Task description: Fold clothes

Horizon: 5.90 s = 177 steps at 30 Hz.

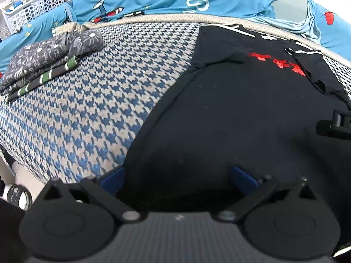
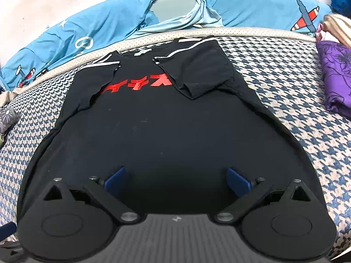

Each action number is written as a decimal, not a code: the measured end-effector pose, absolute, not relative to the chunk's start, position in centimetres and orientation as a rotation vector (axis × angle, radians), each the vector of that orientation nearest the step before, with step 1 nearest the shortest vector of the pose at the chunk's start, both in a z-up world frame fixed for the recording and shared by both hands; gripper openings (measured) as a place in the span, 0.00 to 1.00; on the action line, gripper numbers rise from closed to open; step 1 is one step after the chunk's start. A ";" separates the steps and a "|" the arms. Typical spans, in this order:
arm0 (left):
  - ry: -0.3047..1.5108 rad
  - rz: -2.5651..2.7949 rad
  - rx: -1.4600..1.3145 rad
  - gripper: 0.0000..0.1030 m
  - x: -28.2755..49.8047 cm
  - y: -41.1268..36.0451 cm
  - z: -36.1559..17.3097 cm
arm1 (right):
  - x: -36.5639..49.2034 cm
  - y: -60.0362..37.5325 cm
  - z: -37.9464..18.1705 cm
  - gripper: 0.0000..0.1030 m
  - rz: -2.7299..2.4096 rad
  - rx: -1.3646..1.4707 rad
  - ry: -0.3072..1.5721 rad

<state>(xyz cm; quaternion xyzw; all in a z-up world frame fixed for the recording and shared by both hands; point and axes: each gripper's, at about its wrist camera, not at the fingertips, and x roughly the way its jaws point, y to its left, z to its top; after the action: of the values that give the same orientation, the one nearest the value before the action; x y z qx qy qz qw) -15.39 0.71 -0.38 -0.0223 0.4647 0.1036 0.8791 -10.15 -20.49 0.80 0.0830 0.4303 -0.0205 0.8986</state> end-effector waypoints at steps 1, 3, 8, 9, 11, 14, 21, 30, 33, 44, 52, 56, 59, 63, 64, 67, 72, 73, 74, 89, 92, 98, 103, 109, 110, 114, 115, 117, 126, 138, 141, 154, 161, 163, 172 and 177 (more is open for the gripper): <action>0.972 0.217 -0.047 1.00 -15.4 0.6 -0.3 | -10.2 -20.6 0.8 0.95 -0.043 0.175 0.892; 0.971 0.212 -0.042 1.00 -15.5 0.3 -0.2 | -10.2 -20.9 0.8 0.95 -0.048 0.180 0.892; 0.975 0.205 -0.013 1.00 -15.6 -0.2 -0.2 | -10.2 -21.8 0.8 0.95 -0.076 0.207 0.900; 0.979 0.205 -0.013 1.00 -15.6 -0.2 -0.2 | -10.3 -21.9 0.8 0.95 -0.077 0.213 0.903; 0.986 0.206 -0.010 1.00 -15.7 -0.3 -0.4 | -10.4 -22.0 0.8 0.95 -0.077 0.218 0.905; 0.991 0.210 -0.010 1.00 -15.8 -0.3 -0.4 | -10.6 -22.1 0.8 0.95 -0.076 0.219 0.907; 0.984 0.201 -0.023 1.00 -16.1 -0.3 0.3 | -11.4 -22.9 1.6 0.95 -0.067 0.251 0.866; 0.969 0.169 0.005 1.00 -16.2 -1.5 0.8 | -11.6 -24.4 1.7 0.95 -0.134 0.288 0.854; 0.976 0.168 0.003 1.00 -16.4 -1.6 0.6 | -11.6 -24.5 1.8 0.95 -0.135 0.289 0.848; 0.976 0.138 -0.032 1.00 -16.4 -2.0 0.9 | -11.1 -26.4 2.1 0.95 -0.169 0.356 0.844; 0.964 0.059 -0.013 1.00 -16.5 -4.3 1.9 | -10.9 -30.8 3.4 0.95 -0.301 0.458 0.769; 0.935 0.010 -0.014 1.00 -16.6 -5.7 3.3 | -11.0 -32.7 3.9 0.95 -0.356 0.490 0.746; 0.911 -0.026 -0.003 1.00 -16.6 -6.7 4.4 | -11.1 -33.2 3.8 0.95 -0.377 0.498 0.744; 0.880 -0.062 0.019 1.00 -16.4 -7.3 6.1 | -10.5 -32.4 3.8 0.95 -0.310 0.475 0.761; 0.870 -0.069 0.025 1.00 -16.2 -7.3 6.6 | -10.3 -32.0 3.8 0.95 -0.283 0.461 0.763; 0.826 -0.081 0.063 1.00 -15.7 -7.2 8.4 | -9.0 -30.5 4.3 0.95 -0.189 0.382 0.744; 0.768 -0.076 0.106 1.00 -14.1 -5.9 11.0 | -6.9 -28.3 4.5 0.95 -0.054 0.238 0.709; 0.768 -0.065 0.100 1.00 -13.7 -5.3 11.3 | -6.4 -27.9 4.4 0.95 -0.033 0.218 0.714; 0.771 -0.056 0.092 1.00 -13.3 -4.6 11.5 | -6.0 -27.6 4.2 0.95 -0.015 0.205 0.721; 0.826 0.100 0.005 1.00 -8.5 4.3 12.1 | -0.3 -30.7 2.8 0.95 0.009 0.302 0.747; 0.832 0.107 0.004 1.00 -8.1 4.8 11.9 | 0.0 -30.7 2.7 0.95 0.032 0.298 0.743; 0.851 0.095 0.037 1.00 -7.9 4.5 11.2 | 0.8 -30.0 2.7 0.94 0.056 0.255 0.714; 0.870 0.057 0.012 1.00 -7.6 4.3 10.4 | 1.8 -29.5 2.5 0.87 0.027 0.216 0.715; 0.885 0.016 0.029 1.00 -7.2 3.2 9.5 | 2.5 -29.0 2.4 0.87 0.040 0.215 0.727; 0.887 0.010 0.031 1.00 -7.1 2.9 9.4 | 2.5 -28.9 2.3 0.87 0.049 0.224 0.735; 0.898 -0.015 0.030 1.00 -7.0 1.8 8.8 | 2.4 -28.6 2.1 0.87 0.086 0.256 0.763; 0.903 -0.024 0.033 1.00 -7.0 1.5 8.5 | 2.3 -28.4 2.2 0.87 0.094 0.252 0.757; 0.906 -0.038 0.050 1.00 -7.0 0.8 8.2 | 2.3 -28.1 2.4 0.86 0.096 0.235 0.741; 0.873 -0.018 0.059 1.00 -6.3 2.2 9.0 | 2.8 -29.1 3.0 0.79 0.059 0.241 0.721; 0.875 0.048 0.034 1.00 -5.6 5.9 8.9 | 3.3 -30.4 2.6 0.79 0.023 0.205 0.729; 0.875 0.065 0.039 1.00 -5.4 6.8 9.0 | 3.6 -31.2 2.4 0.79 -0.013 0.201 0.737; 0.869 0.127 -0.053 1.00 -4.0 10.6 6.9 | 3.3 -33.4 1.9 0.79 -0.013 0.310 0.768; 0.895 0.086 -0.087 1.00 -3.0 10.6 3.5 | 2.9 -33.8 2.0 0.79 0.052 0.303 0.760; 0.891 0.065 -0.088 1.00 -2.6 10.2 3.3 | 3.0 -33.8 1.8 0.79 0.053 0.288 0.773; 0.890 -0.017 -0.058 1.00 -1.0 7.7 2.3 | 4.8 -33.6 -0.2 0.79 0.038 0.275 0.800; 0.873 -0.036 -0.049 1.00 -0.4 7.0 2.2 | 5.0 -32.7 -0.7 0.65 0.073 0.192 0.770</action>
<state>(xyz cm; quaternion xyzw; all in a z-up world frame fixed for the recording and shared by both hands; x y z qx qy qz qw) -0.38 6.97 2.24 -0.0237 0.4226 -0.0172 0.9058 5.02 -32.73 -0.73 0.0933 0.3749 0.0355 0.9217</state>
